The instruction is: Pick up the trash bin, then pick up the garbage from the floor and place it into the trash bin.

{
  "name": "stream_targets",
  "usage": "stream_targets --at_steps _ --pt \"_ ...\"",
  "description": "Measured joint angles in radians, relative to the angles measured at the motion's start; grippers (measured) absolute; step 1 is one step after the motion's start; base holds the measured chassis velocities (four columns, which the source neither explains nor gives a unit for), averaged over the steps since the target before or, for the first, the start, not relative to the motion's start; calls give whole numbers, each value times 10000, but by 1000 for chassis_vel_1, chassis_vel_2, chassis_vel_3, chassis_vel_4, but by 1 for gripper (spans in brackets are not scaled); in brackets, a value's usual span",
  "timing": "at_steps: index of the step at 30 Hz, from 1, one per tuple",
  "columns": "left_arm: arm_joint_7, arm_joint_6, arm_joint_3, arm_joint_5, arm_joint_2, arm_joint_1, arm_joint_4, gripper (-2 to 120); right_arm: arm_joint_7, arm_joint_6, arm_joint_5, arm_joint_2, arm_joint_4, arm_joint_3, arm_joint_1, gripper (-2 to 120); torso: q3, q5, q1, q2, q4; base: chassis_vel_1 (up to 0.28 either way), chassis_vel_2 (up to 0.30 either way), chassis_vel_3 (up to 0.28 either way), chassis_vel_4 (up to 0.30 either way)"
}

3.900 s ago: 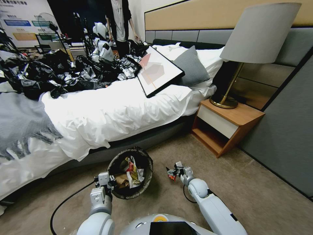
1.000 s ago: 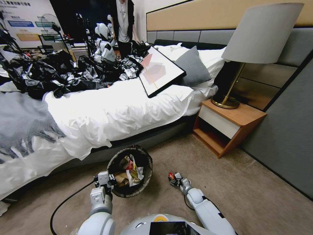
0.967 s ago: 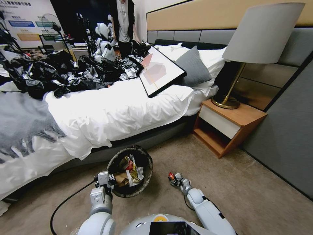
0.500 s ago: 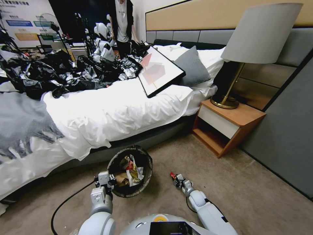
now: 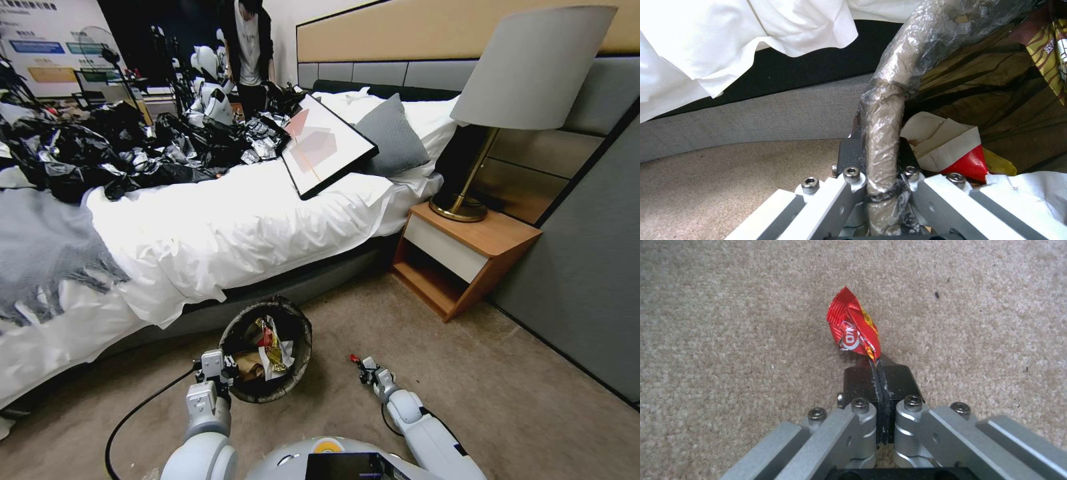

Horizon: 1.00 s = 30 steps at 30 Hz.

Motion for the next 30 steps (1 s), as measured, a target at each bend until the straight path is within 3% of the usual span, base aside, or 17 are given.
stream_targets --at_steps 8,15,23,25,26,30 --pt "10 -8 -2 1 10 -12 0 0 52 232 -39 9 43 -8 22 0 0 1 0 0 4 0 0 0 0" --pt "28 -24 -4 1 11 -26 45 0 431 545 41 56 891 168 -144 0 -1 1 0 0 4 0 0 0 0" --pt "49 -28 -23 2 12 -37 110 0 763 845 529 -121 3621 557 -863 0 -1 -3 0 0 0 0 0 0 0" --pt "58 -27 7 8 12 -29 110 0 794 1093 858 -190 4997 630 -979 0 -1 -3 -1 0 4 0 0 0 0" --pt "58 -27 7 8 12 -29 110 0 794 1093 858 -190 4997 630 -979 0 -1 -3 -1 0 4 0 0 0 0" --pt "81 -30 48 36 21 -7 119 0 -135 2488 1580 -262 6772 519 -905 0 -1 -1 -1 0 5 0 0 0 0"
